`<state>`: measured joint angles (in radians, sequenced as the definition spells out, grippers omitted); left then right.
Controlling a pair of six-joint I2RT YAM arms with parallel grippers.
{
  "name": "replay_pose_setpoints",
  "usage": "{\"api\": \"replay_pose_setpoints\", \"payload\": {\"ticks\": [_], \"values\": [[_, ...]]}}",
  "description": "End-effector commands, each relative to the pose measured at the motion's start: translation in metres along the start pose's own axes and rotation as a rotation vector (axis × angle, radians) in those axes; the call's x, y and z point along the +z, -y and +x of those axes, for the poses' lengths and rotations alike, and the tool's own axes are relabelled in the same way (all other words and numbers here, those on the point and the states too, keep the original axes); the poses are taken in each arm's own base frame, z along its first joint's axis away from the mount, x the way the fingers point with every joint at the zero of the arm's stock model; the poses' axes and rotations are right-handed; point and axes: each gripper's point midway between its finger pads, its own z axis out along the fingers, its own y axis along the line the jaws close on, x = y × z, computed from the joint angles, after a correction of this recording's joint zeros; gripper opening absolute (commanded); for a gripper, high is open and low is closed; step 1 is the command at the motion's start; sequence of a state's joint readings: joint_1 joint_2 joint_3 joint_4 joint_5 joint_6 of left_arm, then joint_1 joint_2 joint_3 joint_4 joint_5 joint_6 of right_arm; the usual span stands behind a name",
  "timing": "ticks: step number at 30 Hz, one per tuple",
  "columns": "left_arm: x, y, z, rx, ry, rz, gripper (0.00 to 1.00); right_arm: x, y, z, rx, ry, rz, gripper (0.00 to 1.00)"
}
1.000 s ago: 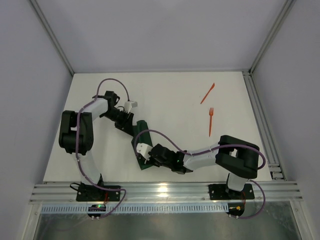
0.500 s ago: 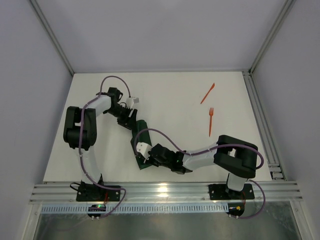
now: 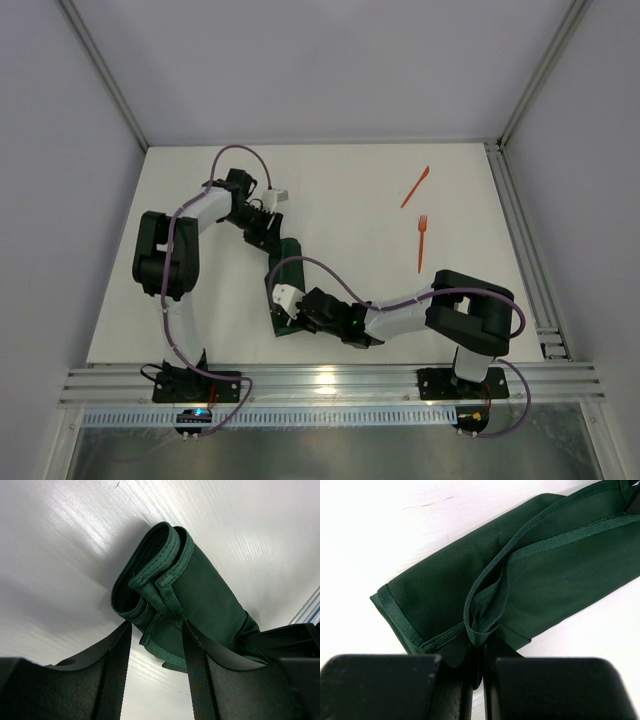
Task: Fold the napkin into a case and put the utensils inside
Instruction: Fold the 2/3-rectangle-folded napkin at the center of the board.
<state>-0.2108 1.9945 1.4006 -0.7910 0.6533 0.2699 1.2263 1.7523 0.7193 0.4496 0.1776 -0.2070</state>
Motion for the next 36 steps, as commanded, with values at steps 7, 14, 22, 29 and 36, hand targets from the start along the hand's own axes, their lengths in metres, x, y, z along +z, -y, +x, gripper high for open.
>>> {"api": "replay_pose_setpoints", "payload": {"ticks": [7,14,22,29,36], "values": [[-0.024,0.002,-0.019,0.048,0.060,-0.072,0.48,0.001,-0.006,0.035,0.005,-0.110,-0.017,0.09],[-0.015,0.012,-0.004,0.009,-0.003,0.005,0.31,0.001,-0.007,0.036,0.003,-0.115,-0.018,0.09],[-0.021,0.019,-0.006,0.028,0.005,0.011,0.35,0.001,-0.007,0.037,0.004,-0.116,-0.018,0.09],[0.006,0.019,-0.007,0.018,-0.026,0.057,0.45,0.002,-0.007,0.035,0.003,-0.113,-0.019,0.09],[0.015,0.019,-0.015,0.044,-0.024,0.028,0.44,0.001,-0.007,0.036,-0.002,-0.117,-0.022,0.09]]}}
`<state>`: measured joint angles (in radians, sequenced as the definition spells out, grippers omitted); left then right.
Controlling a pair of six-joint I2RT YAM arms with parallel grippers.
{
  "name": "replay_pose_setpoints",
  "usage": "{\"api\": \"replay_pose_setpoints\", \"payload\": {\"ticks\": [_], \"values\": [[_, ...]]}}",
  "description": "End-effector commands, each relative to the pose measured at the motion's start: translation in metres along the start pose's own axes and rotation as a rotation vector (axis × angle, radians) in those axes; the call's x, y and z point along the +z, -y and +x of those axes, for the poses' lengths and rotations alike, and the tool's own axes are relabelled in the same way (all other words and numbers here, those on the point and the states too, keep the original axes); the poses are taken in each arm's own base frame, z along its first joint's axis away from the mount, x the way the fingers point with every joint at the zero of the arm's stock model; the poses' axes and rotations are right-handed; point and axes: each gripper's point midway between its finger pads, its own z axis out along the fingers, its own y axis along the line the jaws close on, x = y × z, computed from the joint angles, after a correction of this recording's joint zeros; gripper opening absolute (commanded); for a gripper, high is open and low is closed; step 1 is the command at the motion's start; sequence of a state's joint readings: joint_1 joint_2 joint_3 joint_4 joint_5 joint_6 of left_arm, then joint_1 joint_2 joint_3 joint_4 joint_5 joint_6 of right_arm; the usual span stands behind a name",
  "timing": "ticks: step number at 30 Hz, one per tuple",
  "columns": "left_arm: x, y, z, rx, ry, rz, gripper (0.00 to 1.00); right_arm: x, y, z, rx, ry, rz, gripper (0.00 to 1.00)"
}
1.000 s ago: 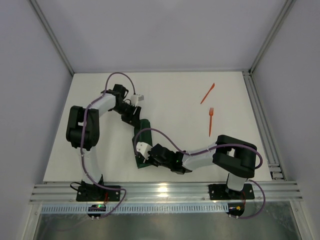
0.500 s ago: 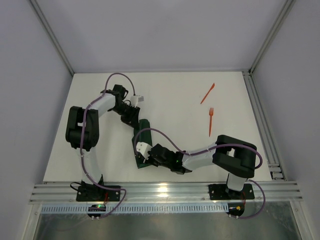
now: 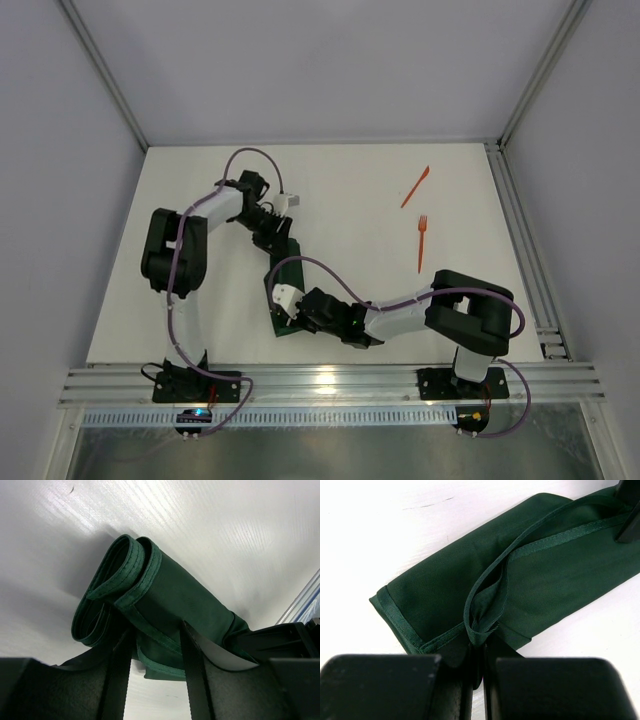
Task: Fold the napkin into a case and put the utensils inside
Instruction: Fold the 2/3-rectangle-folded napkin at the center of the board, then smooth out the smaller rectangle-folded napkin at the center of the board.
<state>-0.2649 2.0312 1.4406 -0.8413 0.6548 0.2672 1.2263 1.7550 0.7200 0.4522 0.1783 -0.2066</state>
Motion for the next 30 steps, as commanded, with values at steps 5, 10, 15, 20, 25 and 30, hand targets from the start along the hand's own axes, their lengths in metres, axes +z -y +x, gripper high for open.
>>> {"api": "replay_pose_setpoints", "payload": {"ticks": [5,10,15,20,25,30], "values": [[0.012,0.002,-0.013,0.018,0.007,0.009,0.18,0.001,-0.006,0.037,-0.004,-0.120,-0.021,0.09],[0.008,0.001,-0.011,0.035,0.006,-0.008,0.00,-0.006,0.002,0.028,-0.014,-0.112,0.005,0.20],[-0.002,0.003,-0.010,0.066,0.033,-0.036,0.00,-0.038,0.009,-0.017,-0.016,-0.067,0.005,0.58],[-0.010,0.015,-0.013,0.087,0.059,-0.008,0.00,-0.073,0.007,-0.078,-0.004,0.053,-0.045,0.62],[-0.015,0.027,-0.008,0.109,0.055,0.035,0.00,-0.091,-0.010,-0.109,0.061,0.169,-0.201,0.65],[-0.016,0.034,0.003,0.118,0.033,0.066,0.00,-0.084,0.030,-0.124,0.261,0.242,-0.137,0.61]]}}
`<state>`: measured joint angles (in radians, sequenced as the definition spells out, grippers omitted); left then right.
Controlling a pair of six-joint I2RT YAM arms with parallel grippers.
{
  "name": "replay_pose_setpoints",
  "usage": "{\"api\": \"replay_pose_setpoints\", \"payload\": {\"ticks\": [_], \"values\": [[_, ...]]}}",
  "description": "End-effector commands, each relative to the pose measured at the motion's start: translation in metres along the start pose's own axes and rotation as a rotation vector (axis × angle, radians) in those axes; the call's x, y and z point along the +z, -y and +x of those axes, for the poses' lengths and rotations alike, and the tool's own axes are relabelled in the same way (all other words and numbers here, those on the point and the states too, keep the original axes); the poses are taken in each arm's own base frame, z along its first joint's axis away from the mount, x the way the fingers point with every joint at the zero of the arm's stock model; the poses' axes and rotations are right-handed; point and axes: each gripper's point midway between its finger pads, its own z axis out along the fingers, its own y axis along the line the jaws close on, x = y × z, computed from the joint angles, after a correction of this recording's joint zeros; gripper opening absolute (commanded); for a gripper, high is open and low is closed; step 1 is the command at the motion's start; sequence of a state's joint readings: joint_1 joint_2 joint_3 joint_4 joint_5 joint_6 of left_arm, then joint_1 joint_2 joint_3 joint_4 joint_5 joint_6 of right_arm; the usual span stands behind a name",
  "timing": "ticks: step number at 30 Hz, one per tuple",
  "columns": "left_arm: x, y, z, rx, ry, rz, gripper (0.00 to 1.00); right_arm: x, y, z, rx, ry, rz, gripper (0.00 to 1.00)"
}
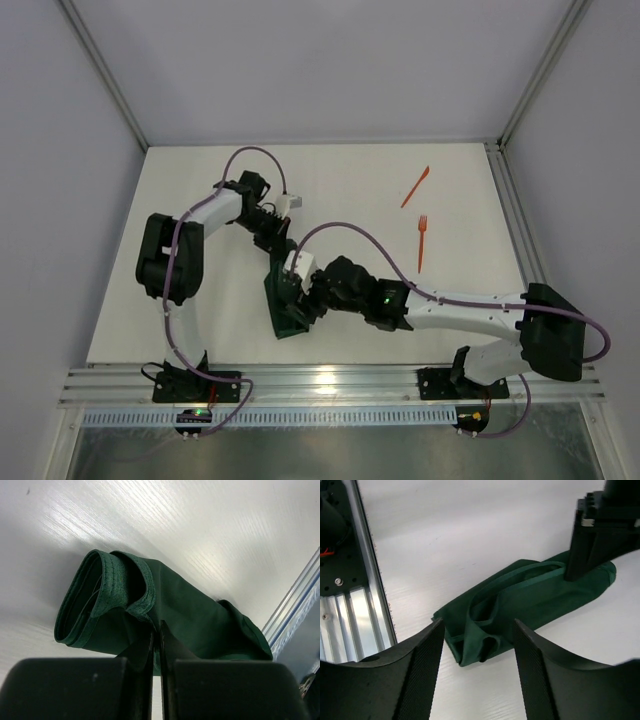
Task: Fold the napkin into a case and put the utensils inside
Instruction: Smooth out the smaller rectangle-folded napkin at the center of the board.
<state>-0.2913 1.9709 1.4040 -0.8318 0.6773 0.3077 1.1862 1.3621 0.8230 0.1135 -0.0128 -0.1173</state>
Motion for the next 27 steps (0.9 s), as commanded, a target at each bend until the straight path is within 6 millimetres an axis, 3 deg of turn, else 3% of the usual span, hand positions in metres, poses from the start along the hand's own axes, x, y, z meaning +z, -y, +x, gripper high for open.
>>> {"api": "replay_pose_setpoints", "payload": {"ticks": [1,4,6,7,8,10,11,16,20,27], "values": [[-0.011,0.017,0.005,0.032,0.009,0.051,0.00,0.006,0.035,-0.014,0.191,0.067,0.056,0.58],[-0.009,0.018,0.013,0.029,-0.008,0.062,0.00,0.023,0.059,-0.002,0.303,0.050,0.125,0.46],[-0.008,0.018,0.016,0.028,-0.008,0.068,0.00,0.035,0.063,0.010,0.306,0.001,0.146,0.38],[-0.009,0.016,0.016,0.023,-0.002,0.072,0.00,0.042,0.064,0.007,0.303,-0.004,0.140,0.36],[-0.007,0.015,0.019,0.013,-0.006,0.075,0.00,0.055,0.061,0.029,0.310,-0.068,0.132,0.34],[-0.008,0.013,0.021,0.000,-0.003,0.084,0.00,0.067,0.058,0.044,0.313,-0.116,0.119,0.28],[-0.008,0.013,0.022,-0.003,-0.002,0.093,0.00,0.074,0.055,0.062,0.316,-0.159,0.121,0.27],[-0.012,0.008,0.023,-0.025,0.010,0.096,0.00,0.079,0.040,0.097,0.301,-0.228,0.097,0.20],[-0.012,0.008,0.022,-0.041,0.025,0.112,0.00,0.070,0.034,0.097,0.223,-0.235,0.126,0.20],[-0.013,0.008,0.025,-0.053,0.031,0.116,0.00,0.046,0.015,0.063,0.121,-0.176,0.164,0.28]]}}
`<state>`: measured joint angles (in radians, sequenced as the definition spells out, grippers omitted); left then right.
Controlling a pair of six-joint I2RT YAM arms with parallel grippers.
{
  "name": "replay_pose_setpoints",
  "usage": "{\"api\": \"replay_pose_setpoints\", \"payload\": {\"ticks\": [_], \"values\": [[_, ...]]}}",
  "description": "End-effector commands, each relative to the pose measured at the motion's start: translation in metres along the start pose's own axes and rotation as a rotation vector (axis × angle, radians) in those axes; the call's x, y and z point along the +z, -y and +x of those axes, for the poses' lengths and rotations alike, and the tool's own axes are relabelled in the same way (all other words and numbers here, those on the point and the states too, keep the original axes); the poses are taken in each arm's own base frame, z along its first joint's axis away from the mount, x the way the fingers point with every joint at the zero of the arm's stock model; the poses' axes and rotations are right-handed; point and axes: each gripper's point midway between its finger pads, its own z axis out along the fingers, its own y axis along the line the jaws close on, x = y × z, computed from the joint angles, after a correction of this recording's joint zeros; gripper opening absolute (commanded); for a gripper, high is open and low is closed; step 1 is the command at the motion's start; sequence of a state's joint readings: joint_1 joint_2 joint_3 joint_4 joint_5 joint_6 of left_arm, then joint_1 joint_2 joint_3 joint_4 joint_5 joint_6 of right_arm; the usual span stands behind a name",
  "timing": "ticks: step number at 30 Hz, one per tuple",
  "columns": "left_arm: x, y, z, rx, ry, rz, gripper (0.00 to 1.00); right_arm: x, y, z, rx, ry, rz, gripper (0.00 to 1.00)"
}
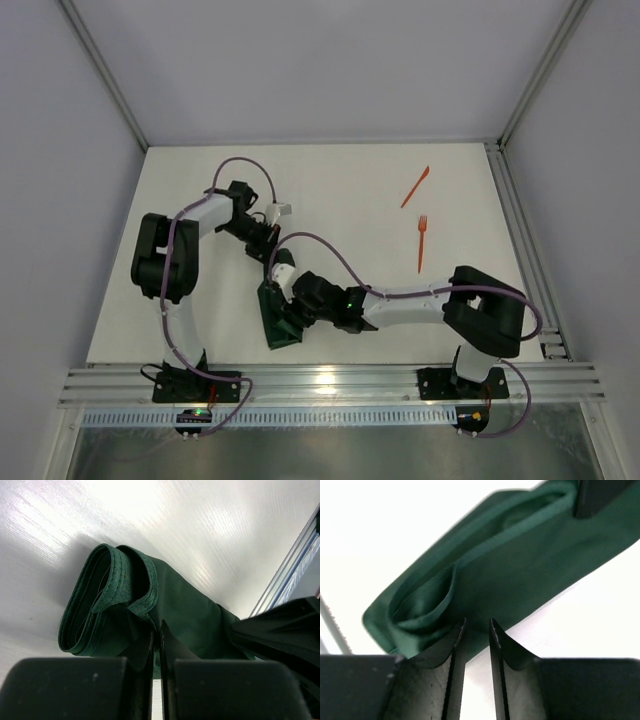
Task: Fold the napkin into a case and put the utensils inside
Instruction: Smooth out the smaller rectangle-folded napkin at the center of the board, then move the smaller rectangle folded napkin to the center of the board.
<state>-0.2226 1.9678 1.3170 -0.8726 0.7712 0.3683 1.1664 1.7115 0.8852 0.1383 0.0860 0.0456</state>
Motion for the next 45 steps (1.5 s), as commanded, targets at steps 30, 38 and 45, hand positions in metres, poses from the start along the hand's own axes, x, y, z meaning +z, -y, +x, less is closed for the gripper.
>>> {"api": "replay_pose_setpoints", "payload": {"ticks": [30,38,45], "values": [[-0.018,-0.006,0.024,0.043,0.027,-0.043,0.02,-0.021,-0.015,-0.024,0.067,0.017,0.052,0.46],[-0.018,-0.008,0.030,0.060,0.034,-0.066,0.01,-0.020,0.057,-0.034,0.591,0.140,-0.158,0.61],[-0.018,-0.005,0.034,0.078,0.048,-0.074,0.00,0.020,0.057,-0.027,0.787,0.113,-0.340,0.62]]}}
